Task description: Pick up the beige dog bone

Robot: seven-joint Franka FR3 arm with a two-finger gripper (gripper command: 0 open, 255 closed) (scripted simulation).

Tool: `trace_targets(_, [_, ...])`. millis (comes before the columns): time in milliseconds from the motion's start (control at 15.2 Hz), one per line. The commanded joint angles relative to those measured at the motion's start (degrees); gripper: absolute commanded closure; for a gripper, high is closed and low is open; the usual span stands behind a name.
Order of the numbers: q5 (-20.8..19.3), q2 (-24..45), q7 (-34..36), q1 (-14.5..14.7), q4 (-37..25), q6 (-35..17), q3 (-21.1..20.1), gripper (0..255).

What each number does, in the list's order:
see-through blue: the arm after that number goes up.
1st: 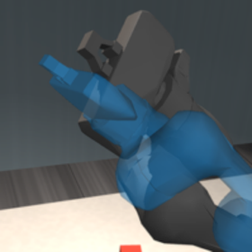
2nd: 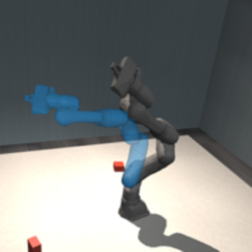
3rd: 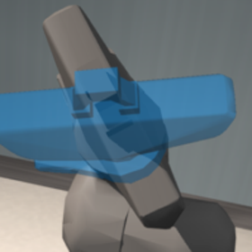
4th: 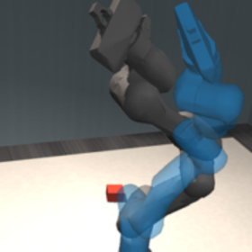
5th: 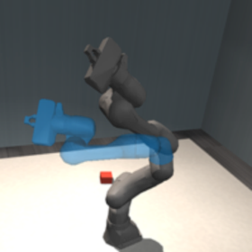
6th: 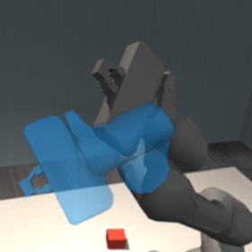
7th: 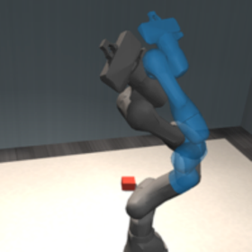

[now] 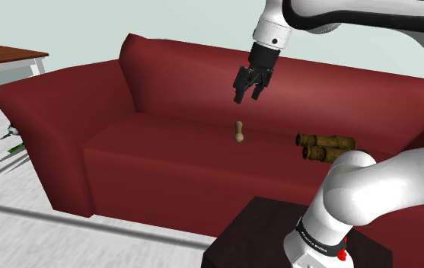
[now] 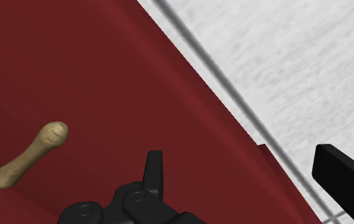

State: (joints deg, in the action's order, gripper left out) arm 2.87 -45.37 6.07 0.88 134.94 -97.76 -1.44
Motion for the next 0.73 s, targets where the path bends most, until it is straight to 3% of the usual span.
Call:
trace_targets(0, [0.0, 0.0, 0.0, 0.0, 0.0, 0.0, 0.0, 0])
trace_targets(660, [-3.25, 15.17, 5.33, -6.38, 0.42, -13.82, 2.36, 0])
